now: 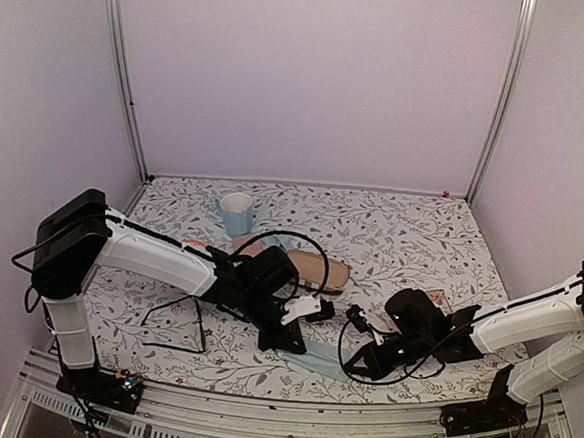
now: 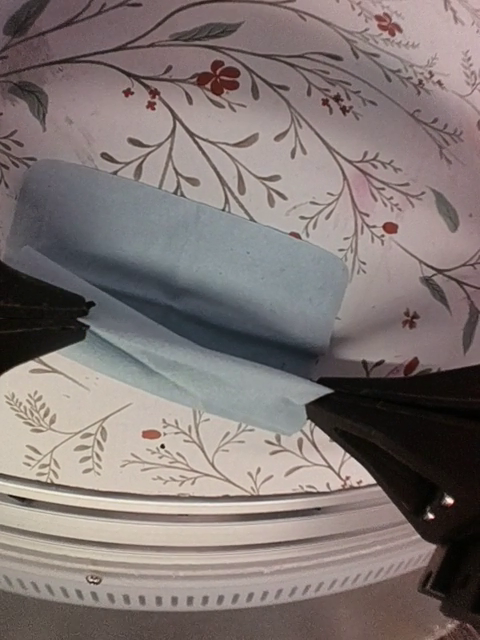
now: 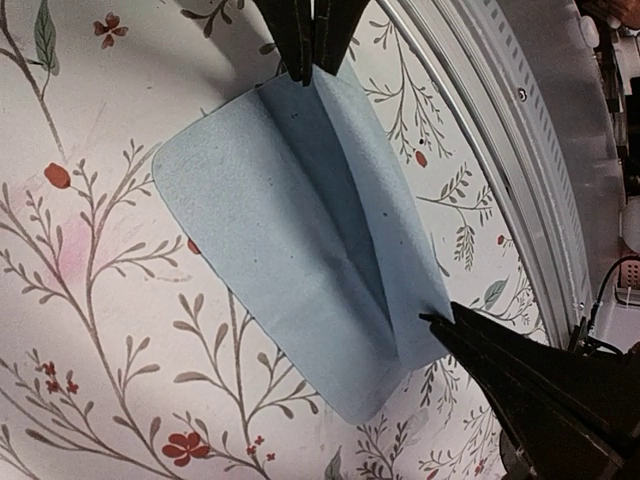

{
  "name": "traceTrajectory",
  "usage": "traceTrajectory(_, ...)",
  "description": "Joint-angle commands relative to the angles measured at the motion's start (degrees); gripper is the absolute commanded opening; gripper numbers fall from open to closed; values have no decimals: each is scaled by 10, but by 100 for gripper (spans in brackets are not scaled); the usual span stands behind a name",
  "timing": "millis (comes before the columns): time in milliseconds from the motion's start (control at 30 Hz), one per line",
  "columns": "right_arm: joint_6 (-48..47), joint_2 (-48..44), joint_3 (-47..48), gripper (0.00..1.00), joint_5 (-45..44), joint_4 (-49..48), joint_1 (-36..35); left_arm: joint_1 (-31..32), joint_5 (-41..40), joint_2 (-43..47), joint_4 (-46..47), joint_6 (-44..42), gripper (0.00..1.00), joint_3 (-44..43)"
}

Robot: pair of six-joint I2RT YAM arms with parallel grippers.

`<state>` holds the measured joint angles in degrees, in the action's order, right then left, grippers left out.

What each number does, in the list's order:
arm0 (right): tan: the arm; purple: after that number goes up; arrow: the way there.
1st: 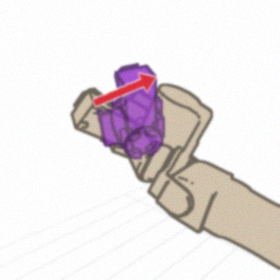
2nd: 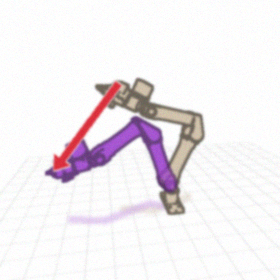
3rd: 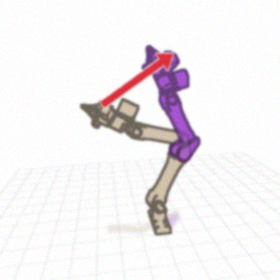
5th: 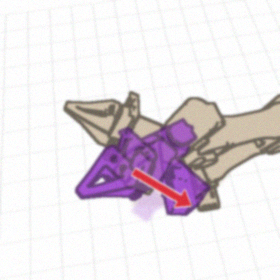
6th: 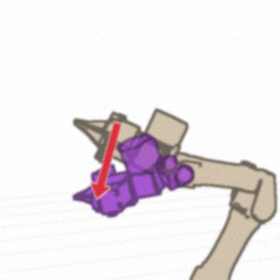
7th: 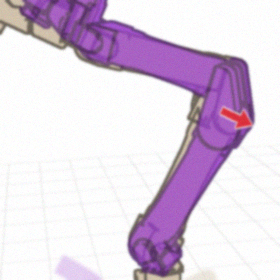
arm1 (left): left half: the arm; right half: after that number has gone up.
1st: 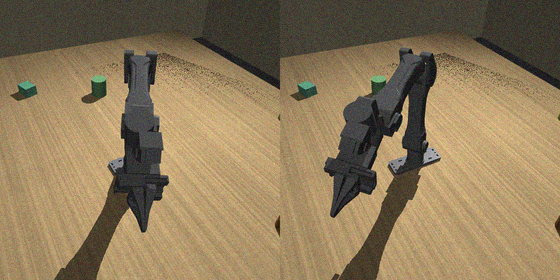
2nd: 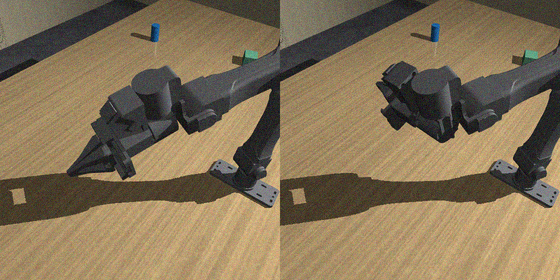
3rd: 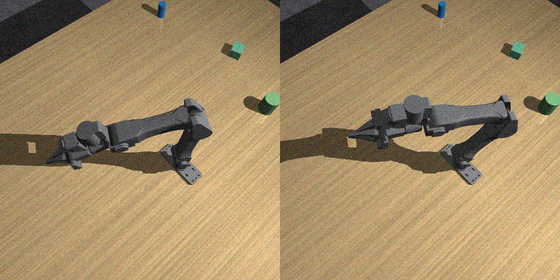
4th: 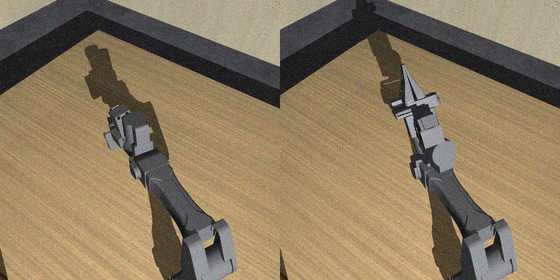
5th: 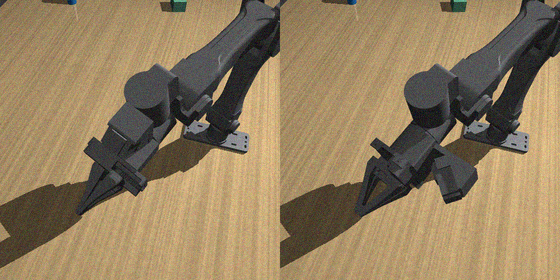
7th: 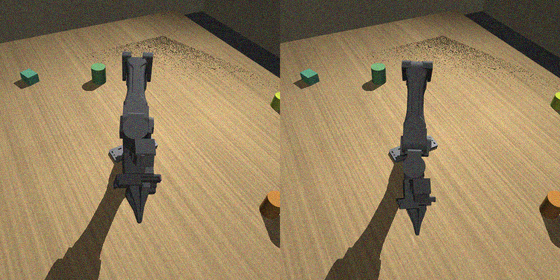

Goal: Organize the sunglasses
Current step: Adjust the glasses cleaning cloth at the center of the board.

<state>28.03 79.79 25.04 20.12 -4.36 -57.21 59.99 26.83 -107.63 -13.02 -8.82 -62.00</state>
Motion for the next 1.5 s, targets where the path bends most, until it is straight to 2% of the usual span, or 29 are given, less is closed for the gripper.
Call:
traceTrajectory(0, -6, 8, 8, 4, 2, 5, 8, -15, 12, -12, -14, -8, 0, -11)
traceTrajectory(233, -15, 22, 24, 10, 4, 12, 16, -24, 15, -14, -17, -2, 0, -11)
traceTrajectory(733, -29, 27, 43, 12, -6, 18, 26, -31, 28, -9, -10, 6, 0, -11)
traceTrajectory(933, -30, 15, 49, 18, -18, 18, 39, -30, 53, 29, 16, 5, 0, 12)
traceTrajectory(1000, -35, 20, 54, 24, -17, 17, 43, -30, 60, 42, 23, 3, 0, 20)
traceTrajectory(1467, -49, 66, 68, 34, 34, -32, 45, -16, 60, 55, 38, -4, 0, 57)
